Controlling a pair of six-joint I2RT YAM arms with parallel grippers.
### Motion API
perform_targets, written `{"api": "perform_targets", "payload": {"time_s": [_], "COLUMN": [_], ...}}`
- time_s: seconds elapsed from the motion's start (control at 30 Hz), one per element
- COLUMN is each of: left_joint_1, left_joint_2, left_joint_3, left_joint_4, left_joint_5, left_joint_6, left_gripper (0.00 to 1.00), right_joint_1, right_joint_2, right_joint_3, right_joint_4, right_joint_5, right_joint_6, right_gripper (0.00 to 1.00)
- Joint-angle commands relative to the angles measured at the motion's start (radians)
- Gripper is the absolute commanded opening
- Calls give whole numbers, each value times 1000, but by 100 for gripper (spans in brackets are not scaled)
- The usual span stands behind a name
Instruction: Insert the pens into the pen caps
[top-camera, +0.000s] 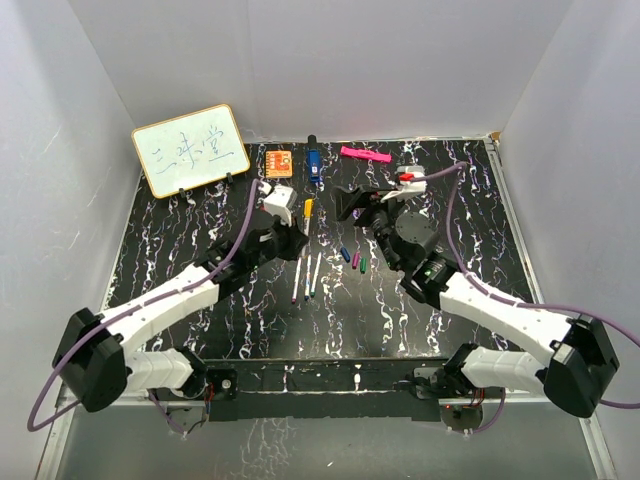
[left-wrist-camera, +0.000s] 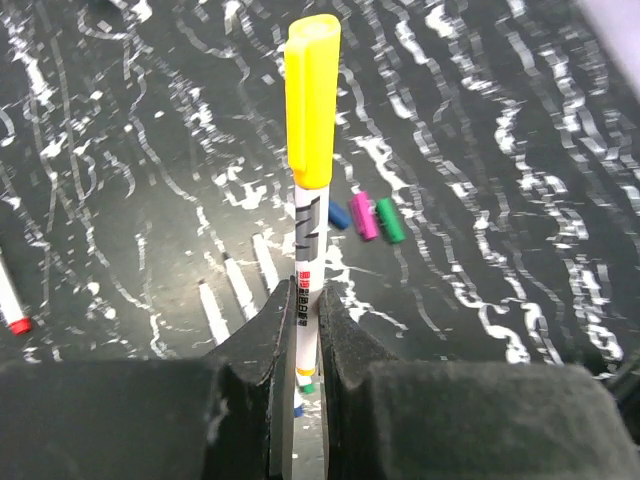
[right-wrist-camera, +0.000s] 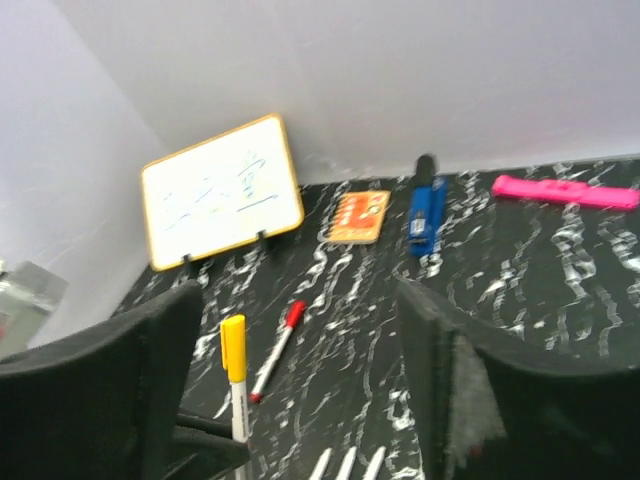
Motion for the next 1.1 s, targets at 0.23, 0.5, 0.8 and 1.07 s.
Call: {"api": "perform_targets", "payload": {"time_s": [0.23, 0.5, 0.8, 1.07], "left_joint_1": [158, 232, 282, 300], "left_joint_2": [249, 443, 644, 721], "left_joint_3": [164, 319, 481, 519], "left_joint_4": [-217, -326, -447, -492], "left_joint_5": [-132, -135, -141, -122], "left_joint_6": [71, 95, 96, 63], "left_gripper": [0, 0, 0, 0], "right_joint_1": [-29, -30, -31, -36], "right_joint_2": [-57, -4, -15, -44], "right_joint_3": [-12, 12, -22, -84], "right_joint_4": [12, -58, -67, 6], "right_joint_5": [138, 177, 155, 184], "right_joint_6": [-26, -17, -26, 15], "right_gripper": [98, 98, 98, 98]}}
